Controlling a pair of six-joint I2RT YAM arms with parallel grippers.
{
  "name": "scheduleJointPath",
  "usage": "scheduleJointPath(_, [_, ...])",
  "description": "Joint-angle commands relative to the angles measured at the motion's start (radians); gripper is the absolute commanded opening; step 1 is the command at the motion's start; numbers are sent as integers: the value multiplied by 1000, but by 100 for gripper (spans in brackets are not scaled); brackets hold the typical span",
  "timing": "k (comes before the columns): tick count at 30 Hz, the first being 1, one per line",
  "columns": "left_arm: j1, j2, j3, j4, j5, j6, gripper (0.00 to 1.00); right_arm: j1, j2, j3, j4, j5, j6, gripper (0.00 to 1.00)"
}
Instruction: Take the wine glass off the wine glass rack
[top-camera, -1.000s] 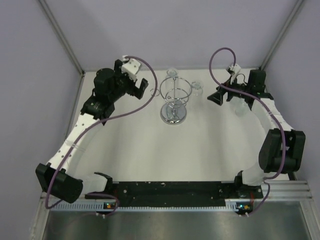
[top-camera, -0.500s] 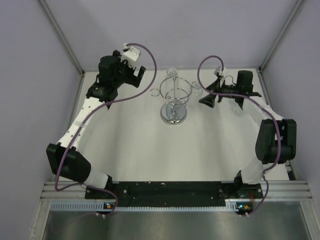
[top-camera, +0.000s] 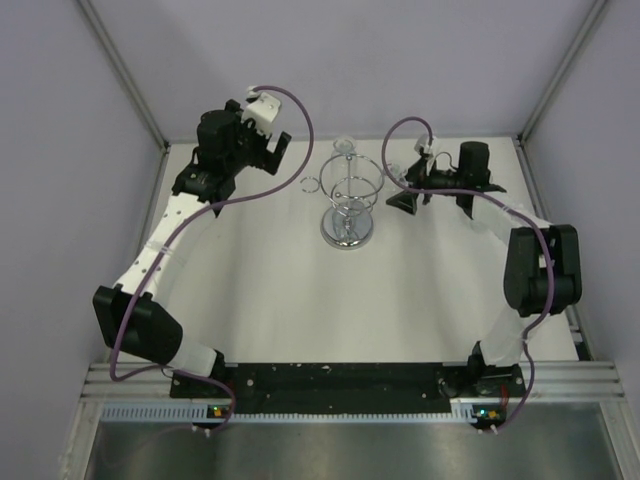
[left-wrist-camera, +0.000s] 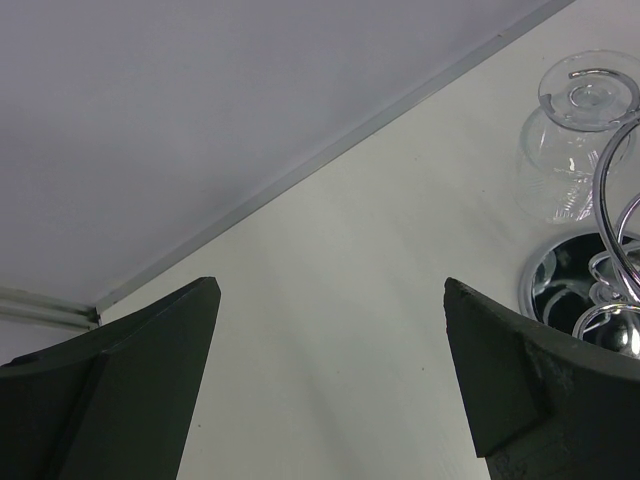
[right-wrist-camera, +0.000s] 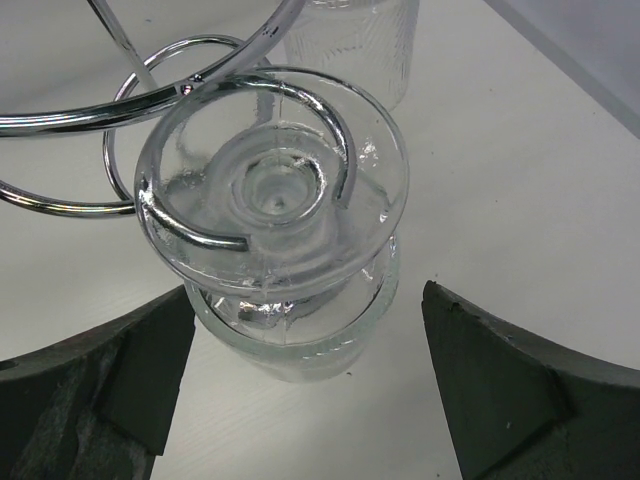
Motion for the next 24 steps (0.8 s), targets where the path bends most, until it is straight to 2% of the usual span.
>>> scheduleJointPath(1, [4, -11, 31, 24, -4, 16, 99, 17, 16, 38, 83, -2, 11, 92])
scheduleJointPath(15, [4, -14, 25, 22, 7, 28, 99, 21, 30, 39, 106, -13, 30, 81])
scheduleJointPath(24, [4, -18, 15, 21, 22, 32, 99, 23, 10, 26, 112, -14, 41, 59])
